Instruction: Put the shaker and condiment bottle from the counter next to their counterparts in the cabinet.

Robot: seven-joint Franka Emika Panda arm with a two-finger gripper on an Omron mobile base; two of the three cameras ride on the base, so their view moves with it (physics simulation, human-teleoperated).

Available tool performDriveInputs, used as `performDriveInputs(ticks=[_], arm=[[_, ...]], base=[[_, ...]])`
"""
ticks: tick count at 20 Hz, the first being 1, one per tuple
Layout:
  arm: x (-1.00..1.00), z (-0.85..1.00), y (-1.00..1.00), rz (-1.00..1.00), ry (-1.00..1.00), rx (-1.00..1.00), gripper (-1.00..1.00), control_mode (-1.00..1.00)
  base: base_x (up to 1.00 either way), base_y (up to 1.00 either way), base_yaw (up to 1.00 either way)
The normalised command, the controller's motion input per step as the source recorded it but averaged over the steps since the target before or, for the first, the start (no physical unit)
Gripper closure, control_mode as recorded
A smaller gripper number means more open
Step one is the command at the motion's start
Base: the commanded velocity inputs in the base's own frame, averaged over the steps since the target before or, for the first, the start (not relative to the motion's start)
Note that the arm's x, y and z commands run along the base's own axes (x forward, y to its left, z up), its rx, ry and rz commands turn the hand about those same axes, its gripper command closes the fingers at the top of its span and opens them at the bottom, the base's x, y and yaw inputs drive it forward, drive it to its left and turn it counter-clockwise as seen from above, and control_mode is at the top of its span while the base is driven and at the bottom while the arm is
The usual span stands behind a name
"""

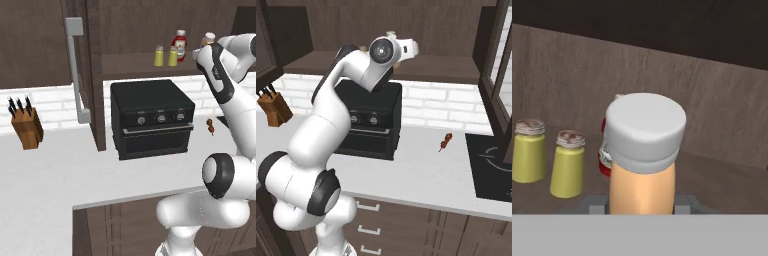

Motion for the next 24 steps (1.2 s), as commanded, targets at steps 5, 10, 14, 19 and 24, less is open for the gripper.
performDriveInputs(ticks=[5,10,14,19,24], arm=[[0.19,0.0,0.0,0.0,0.0,0.0,1.0,-1.0],[0.14,0.0,-0.01,0.0,0.0,0.0,1.0,-1.0],[0.14,0.0,-0.02,0.0,0.0,0.0,1.0,-1.0],[0.09,0.0,-0.02,0.0,0.0,0.0,-1.0,-1.0],[0.09,0.0,-0.04,0.0,0.0,0.0,-1.0,-1.0]], base=[[0.0,0.0,0.0],[0.0,0.0,0.0],[0.0,0.0,0.0],[0.0,0.0,0.0],[0.0,0.0,0.0]])
